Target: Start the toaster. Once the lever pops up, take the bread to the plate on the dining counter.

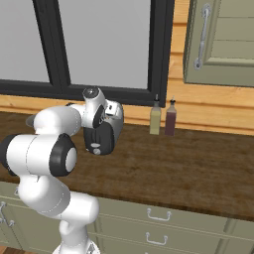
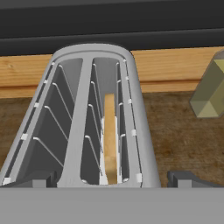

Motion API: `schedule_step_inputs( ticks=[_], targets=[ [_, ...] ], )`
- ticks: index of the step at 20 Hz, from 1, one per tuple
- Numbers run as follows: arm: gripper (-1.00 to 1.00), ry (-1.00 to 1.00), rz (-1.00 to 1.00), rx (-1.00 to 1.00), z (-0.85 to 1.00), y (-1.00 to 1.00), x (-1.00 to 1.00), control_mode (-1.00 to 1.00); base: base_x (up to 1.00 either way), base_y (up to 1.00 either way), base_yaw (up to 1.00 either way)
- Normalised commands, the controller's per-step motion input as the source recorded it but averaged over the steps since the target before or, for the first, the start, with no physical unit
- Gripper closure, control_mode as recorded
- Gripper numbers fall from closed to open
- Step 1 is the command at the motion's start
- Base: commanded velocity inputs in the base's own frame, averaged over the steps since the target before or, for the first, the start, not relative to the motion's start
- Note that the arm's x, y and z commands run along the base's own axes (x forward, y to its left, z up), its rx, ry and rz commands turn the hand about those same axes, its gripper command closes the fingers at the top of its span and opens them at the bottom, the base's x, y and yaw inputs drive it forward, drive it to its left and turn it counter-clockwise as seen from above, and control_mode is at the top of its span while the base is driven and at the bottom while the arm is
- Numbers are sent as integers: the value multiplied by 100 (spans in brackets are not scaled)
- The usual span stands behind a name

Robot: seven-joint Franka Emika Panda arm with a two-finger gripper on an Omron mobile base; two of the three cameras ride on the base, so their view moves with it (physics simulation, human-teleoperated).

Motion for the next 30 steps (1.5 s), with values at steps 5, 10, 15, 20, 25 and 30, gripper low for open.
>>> schedule_step_inputs(
  ticks=[5,10,15,20,25,30],
  targets=[
    [-100,0,0,0,0,0,0,-100,0,0,0],
    [-100,0,0,0,0,0,0,-100,0,0,0],
    [-100,0,0,0,0,0,0,-100,0,0,0],
    [-100,0,0,0,0,0,0,-100,0,0,0],
    [-100,0,0,0,0,0,0,-100,0,0,0],
    [-100,0,0,0,0,0,0,-100,0,0,0]
  ],
)
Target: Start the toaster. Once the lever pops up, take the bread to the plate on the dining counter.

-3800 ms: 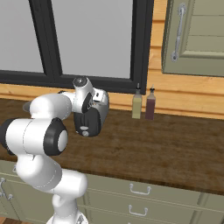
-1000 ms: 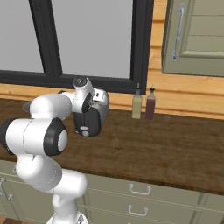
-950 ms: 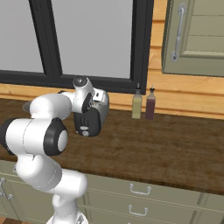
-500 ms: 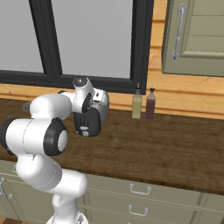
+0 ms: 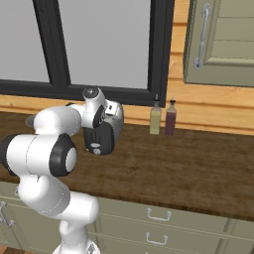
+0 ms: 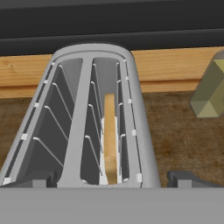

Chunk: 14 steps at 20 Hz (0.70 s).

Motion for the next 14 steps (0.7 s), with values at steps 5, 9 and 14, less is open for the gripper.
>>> schedule_step_inputs(
  ticks=[5,9,14],
  targets=[
    [-100,0,0,0,0,0,0,-100,0,0,0],
    [-100,0,0,0,0,0,0,-100,0,0,0],
    [-100,0,0,0,0,0,0,-100,0,0,0]
  ],
)
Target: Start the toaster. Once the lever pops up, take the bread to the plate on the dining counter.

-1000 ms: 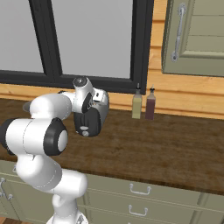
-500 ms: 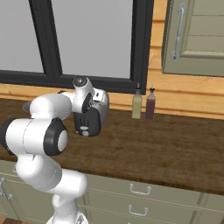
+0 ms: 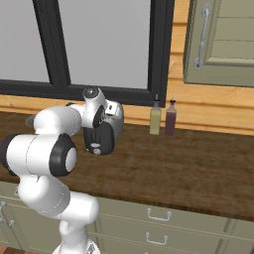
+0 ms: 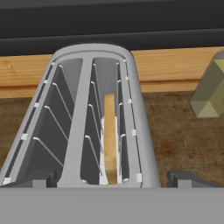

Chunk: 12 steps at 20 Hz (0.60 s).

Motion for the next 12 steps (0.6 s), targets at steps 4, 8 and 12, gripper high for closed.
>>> schedule_step_inputs(
  ticks=[4,8,12],
  targets=[
    [-100,0,0,0,0,0,0,-100,0,0,0],
    [-100,0,0,0,0,0,0,-100,0,0,0],
    [-100,0,0,0,0,0,0,-100,0,0,0]
  ],
)
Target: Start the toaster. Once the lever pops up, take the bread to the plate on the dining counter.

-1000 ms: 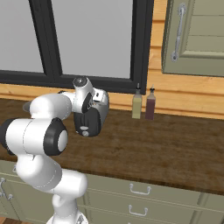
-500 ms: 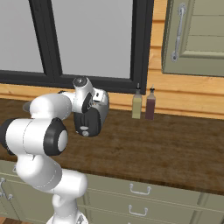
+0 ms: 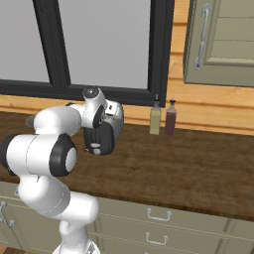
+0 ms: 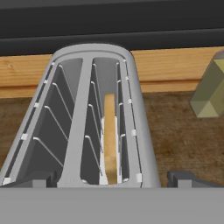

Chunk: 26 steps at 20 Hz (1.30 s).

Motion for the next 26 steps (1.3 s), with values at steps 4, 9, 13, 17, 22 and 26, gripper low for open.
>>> schedule_step_inputs(
  ticks=[4,9,13,17,22,26],
  targets=[
    [-100,0,0,0,0,0,0,-100,0,0,0],
    [-100,0,0,0,0,0,0,-100,0,0,0],
    [-100,0,0,0,0,0,0,-100,0,0,0],
    [-100,0,0,0,0,0,0,-100,0,0,0],
    [-100,0,0,0,0,0,0,-100,0,0,0],
    [-100,0,0,0,0,0,0,-100,0,0,0]
  ],
)
